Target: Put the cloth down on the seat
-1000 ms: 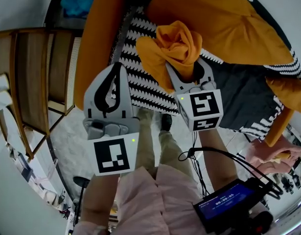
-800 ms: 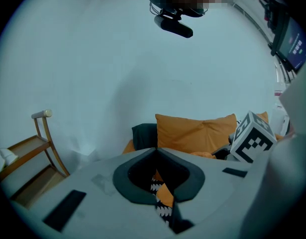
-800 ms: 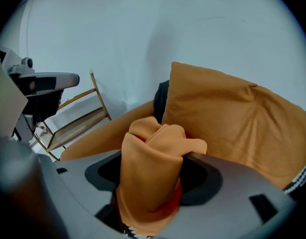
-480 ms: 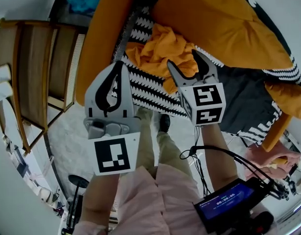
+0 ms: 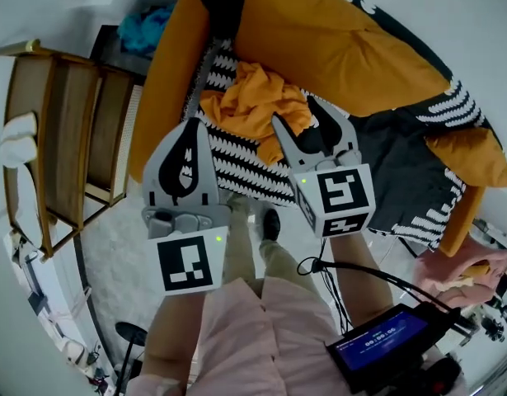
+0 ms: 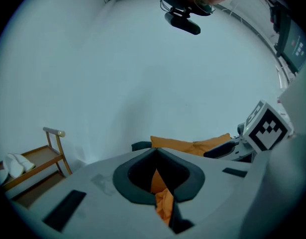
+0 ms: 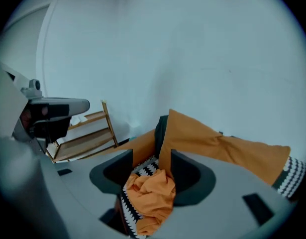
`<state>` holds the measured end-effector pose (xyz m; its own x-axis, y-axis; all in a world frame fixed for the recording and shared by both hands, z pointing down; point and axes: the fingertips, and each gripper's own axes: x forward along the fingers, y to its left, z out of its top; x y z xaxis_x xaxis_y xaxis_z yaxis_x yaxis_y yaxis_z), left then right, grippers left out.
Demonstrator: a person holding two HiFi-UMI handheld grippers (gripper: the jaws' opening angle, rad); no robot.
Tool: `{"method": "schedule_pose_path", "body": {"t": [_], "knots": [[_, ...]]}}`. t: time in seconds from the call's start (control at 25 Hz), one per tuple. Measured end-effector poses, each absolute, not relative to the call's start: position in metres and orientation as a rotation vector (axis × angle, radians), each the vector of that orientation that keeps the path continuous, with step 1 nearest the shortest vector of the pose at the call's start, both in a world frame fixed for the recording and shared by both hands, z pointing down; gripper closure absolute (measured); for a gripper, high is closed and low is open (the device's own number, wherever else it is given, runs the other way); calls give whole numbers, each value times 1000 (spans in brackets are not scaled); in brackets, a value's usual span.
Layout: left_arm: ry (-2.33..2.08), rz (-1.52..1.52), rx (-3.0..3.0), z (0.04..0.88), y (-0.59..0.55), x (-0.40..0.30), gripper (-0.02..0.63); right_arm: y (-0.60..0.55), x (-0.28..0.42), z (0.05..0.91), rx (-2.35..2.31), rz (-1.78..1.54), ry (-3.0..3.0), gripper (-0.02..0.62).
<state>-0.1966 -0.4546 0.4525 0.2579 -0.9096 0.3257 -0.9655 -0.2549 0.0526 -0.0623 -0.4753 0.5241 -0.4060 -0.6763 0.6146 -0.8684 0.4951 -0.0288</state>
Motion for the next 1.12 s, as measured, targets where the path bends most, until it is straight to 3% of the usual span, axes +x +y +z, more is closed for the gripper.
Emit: {"method": "schedule_pose_path", "body": {"t": [0.48, 1.12], "knots": [[-1889, 94, 2488, 281, -387, -143, 595, -392, -31, 314, 1500, 106, -2529, 594], [-1966, -7, 2594, 193, -311, -101, 595, -321, -3, 219, 1578, -139, -2622, 595]]}}
